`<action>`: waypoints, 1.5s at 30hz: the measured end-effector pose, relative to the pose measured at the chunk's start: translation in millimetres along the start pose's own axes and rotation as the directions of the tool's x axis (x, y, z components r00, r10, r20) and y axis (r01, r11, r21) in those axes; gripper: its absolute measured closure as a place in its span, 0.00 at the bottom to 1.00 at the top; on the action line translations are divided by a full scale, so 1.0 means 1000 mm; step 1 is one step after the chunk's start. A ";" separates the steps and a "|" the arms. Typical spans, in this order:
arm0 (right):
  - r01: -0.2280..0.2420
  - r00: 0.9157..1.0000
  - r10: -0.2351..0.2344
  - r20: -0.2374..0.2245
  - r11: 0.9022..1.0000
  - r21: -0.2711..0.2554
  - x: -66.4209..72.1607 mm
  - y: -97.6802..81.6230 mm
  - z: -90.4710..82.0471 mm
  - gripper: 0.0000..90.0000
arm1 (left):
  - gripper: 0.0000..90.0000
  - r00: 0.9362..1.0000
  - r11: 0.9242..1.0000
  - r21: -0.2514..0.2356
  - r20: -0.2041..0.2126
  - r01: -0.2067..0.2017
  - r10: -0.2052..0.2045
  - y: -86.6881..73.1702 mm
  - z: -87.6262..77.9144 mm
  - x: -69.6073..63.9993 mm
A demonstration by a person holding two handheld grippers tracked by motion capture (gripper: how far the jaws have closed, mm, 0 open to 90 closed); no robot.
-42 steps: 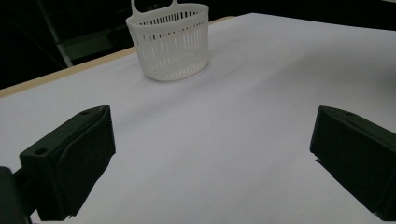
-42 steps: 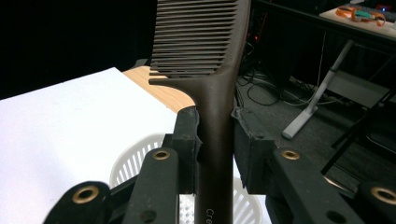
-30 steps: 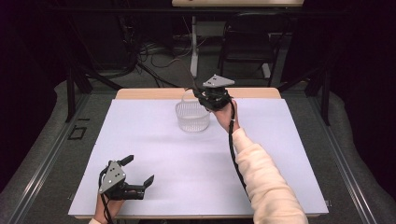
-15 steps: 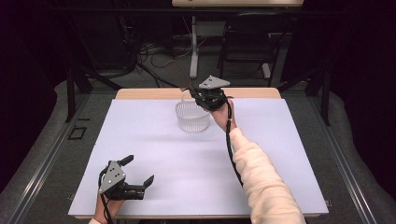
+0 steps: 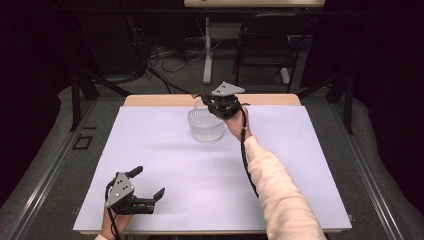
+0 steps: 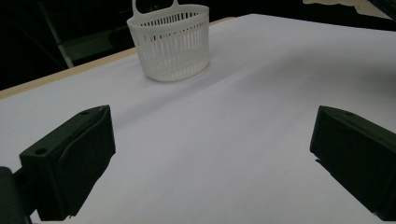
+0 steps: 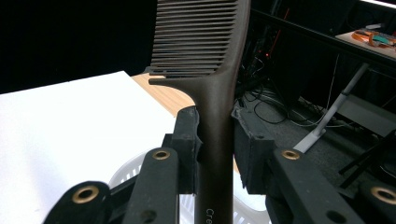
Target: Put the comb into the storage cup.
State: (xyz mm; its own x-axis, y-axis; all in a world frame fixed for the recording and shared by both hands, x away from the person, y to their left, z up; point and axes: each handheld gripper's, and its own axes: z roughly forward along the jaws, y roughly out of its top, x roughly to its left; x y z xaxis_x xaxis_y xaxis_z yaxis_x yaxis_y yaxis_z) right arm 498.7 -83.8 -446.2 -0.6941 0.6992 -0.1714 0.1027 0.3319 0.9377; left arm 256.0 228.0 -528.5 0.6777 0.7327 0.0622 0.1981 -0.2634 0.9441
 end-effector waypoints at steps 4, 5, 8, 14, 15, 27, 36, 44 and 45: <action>0.004 1.000 -0.004 -0.003 1.000 -0.008 0.000 -0.001 0.002 0.80 | 0.00 1.000 1.000 0.000 0.000 0.000 0.000 0.000 0.000 0.000; 0.008 1.000 -0.008 -0.002 1.000 -0.008 0.001 -0.001 0.002 0.80 | 0.00 1.000 1.000 0.000 0.000 -0.001 0.001 0.000 0.000 0.000; 0.009 1.000 -0.009 -0.006 1.000 -0.015 0.001 -0.002 0.003 0.80 | 0.00 1.000 1.000 -0.001 0.000 -0.002 0.002 0.000 0.000 0.000; 0.015 1.000 -0.015 -0.014 1.000 -0.007 0.002 -0.003 0.006 0.80 | 0.00 1.000 1.000 -0.002 0.001 0.000 0.000 0.000 -0.001 0.000; 0.014 1.000 -0.014 -0.014 1.000 -0.005 0.002 -0.003 0.006 0.80 | 0.00 1.000 1.000 -0.002 0.000 0.000 0.000 0.000 -0.001 0.000; 0.014 1.000 -0.014 -0.009 1.000 -0.009 0.002 -0.006 0.009 0.80 | 0.00 1.000 1.000 -0.003 0.000 0.000 0.000 0.000 -0.001 0.000; 0.012 1.000 -0.012 -0.021 1.000 0.000 0.003 -0.008 0.012 0.80 | 0.00 1.000 1.000 -0.003 -0.003 0.001 -0.001 0.000 -0.001 0.000; 0.012 1.000 -0.012 -0.028 1.000 0.008 0.003 -0.011 0.014 0.80 | 0.00 1.000 1.000 -0.003 -0.002 0.003 -0.003 0.000 -0.001 0.000; 0.011 1.000 -0.010 -0.030 1.000 0.009 0.003 -0.011 0.014 0.80 | 0.00 1.000 1.000 -0.004 -0.002 0.003 -0.003 0.000 -0.001 0.000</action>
State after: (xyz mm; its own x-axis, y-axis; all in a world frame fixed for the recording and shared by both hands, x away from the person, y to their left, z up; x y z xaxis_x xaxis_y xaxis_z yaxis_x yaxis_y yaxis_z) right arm 505.3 -76.0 -461.5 -0.7160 0.6766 -0.1720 0.1016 0.3447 0.9332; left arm 255.2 229.1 -528.1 0.6760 0.7345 0.0597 0.1973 -0.2585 0.9456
